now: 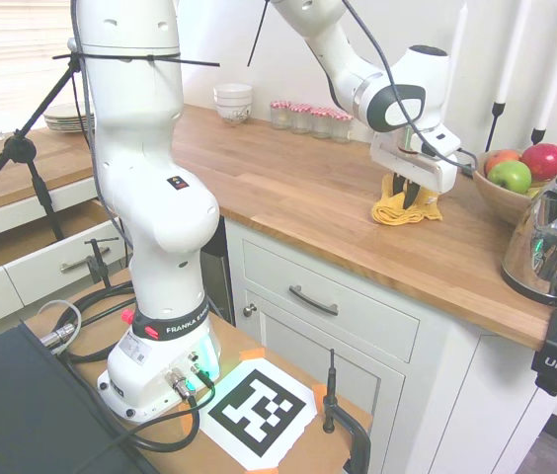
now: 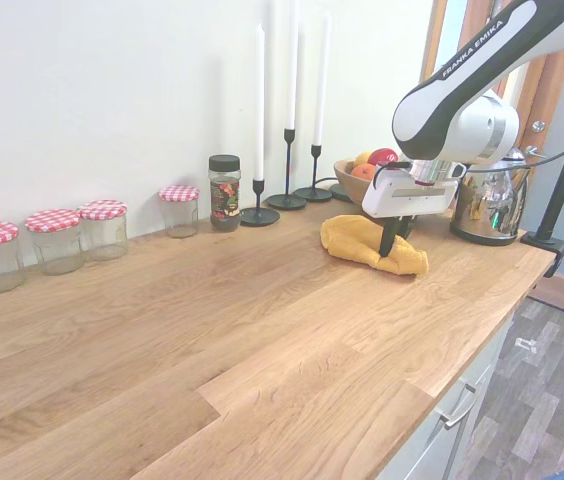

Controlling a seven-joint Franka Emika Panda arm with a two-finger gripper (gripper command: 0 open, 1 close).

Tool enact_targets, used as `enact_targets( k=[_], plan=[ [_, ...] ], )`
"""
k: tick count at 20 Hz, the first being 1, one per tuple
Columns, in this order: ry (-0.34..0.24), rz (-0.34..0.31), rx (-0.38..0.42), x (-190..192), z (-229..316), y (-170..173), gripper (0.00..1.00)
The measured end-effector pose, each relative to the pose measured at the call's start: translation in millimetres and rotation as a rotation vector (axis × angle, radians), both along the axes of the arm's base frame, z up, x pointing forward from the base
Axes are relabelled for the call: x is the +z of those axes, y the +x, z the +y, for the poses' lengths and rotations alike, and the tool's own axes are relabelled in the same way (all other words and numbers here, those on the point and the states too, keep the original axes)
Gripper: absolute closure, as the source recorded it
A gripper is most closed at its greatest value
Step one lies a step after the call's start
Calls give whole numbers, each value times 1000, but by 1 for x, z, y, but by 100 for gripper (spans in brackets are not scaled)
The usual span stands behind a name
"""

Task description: Wipe the counter

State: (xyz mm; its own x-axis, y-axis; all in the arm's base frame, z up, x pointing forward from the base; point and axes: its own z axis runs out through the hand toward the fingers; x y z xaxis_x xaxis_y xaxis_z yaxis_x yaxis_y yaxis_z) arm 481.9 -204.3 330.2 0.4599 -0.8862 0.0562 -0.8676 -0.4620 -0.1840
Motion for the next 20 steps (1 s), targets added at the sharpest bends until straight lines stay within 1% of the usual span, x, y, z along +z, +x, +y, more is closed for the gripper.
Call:
enact_targets(
  k=[11, 12, 20],
  plan=[
    [11, -4, -61, 0, -26, -10, 100],
    [14, -1, -65, 0, -28, -11, 0],
    [26, 15, -68, 3, -32, -10, 0]
  ],
)
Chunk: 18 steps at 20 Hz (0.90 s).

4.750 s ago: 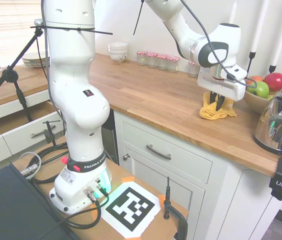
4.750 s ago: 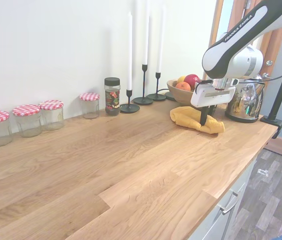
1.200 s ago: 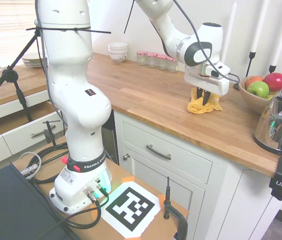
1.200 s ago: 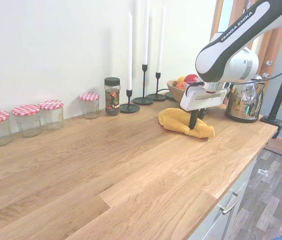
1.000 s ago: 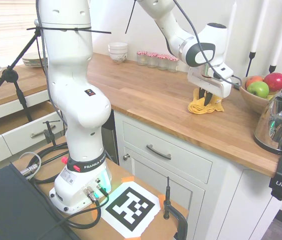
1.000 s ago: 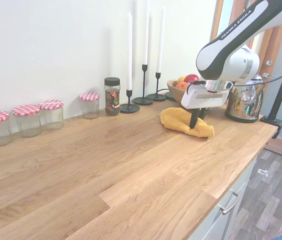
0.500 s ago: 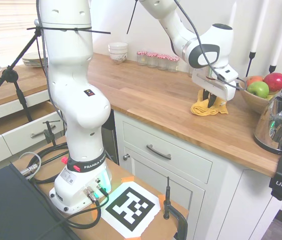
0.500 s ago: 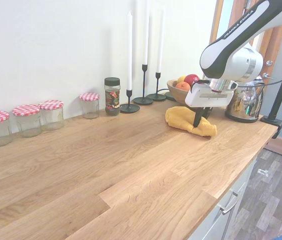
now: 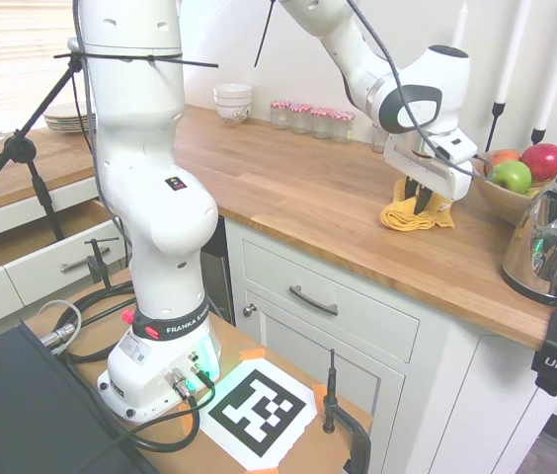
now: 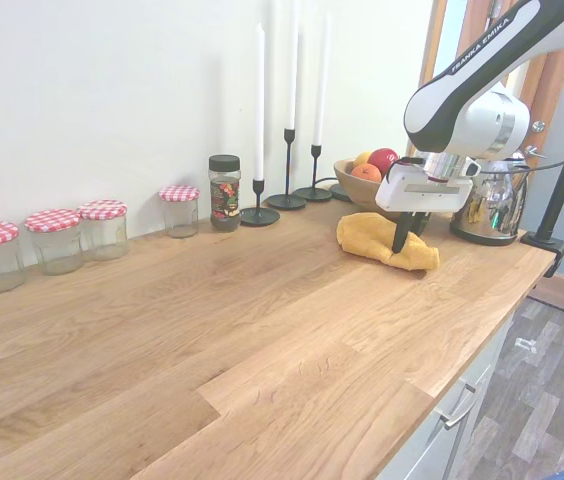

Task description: Wipe the counter

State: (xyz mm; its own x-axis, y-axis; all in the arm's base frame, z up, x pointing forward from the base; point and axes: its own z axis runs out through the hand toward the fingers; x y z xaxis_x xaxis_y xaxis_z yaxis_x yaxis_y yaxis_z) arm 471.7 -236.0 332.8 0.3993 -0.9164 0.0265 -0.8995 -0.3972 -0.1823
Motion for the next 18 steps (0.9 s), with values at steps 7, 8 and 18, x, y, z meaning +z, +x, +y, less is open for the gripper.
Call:
enact_targets(
  k=[7, 8, 18],
  plan=[
    [-2, 0, 2, 0, 0, 0, 0],
    [-3, 0, 3, 1, 0, 0, 0],
    [-25, -30, 5, 21, 0, 0, 0]
  ],
)
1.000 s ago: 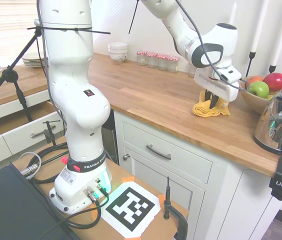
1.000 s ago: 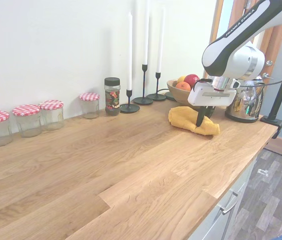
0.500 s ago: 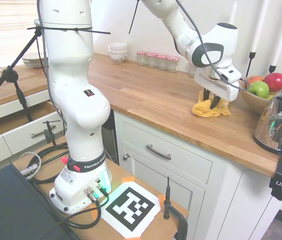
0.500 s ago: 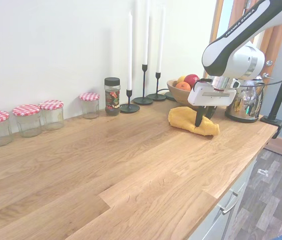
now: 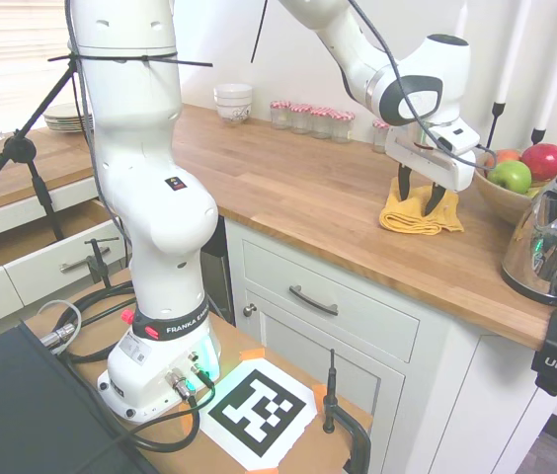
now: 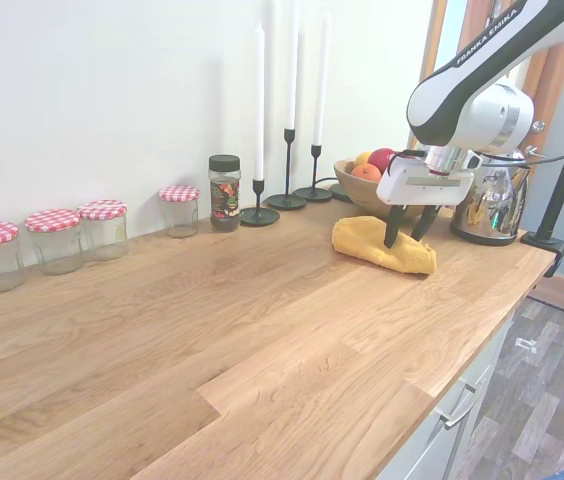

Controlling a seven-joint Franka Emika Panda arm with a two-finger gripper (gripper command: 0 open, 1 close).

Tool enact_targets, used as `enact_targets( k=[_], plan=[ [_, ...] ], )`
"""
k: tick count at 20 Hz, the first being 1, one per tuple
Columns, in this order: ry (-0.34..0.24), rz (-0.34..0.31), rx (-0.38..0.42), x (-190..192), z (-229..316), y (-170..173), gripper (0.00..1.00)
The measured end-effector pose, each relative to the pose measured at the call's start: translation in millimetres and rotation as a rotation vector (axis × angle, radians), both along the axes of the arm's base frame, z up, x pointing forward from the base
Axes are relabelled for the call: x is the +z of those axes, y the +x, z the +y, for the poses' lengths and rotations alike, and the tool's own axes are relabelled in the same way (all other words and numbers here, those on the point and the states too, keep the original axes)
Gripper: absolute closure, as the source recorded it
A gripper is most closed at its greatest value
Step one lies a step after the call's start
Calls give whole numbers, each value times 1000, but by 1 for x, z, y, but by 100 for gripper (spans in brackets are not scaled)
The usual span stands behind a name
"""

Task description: Wipe the counter

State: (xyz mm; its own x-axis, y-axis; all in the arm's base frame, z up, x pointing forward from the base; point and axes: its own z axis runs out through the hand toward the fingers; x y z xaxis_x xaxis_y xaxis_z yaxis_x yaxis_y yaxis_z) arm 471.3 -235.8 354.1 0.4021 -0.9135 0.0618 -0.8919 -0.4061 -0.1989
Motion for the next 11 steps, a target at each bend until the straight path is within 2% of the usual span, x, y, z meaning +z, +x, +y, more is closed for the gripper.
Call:
enact_targets(
  k=[11],
  plan=[
    [-15, -28, 2, 21, -2, -5, 0]
  ],
)
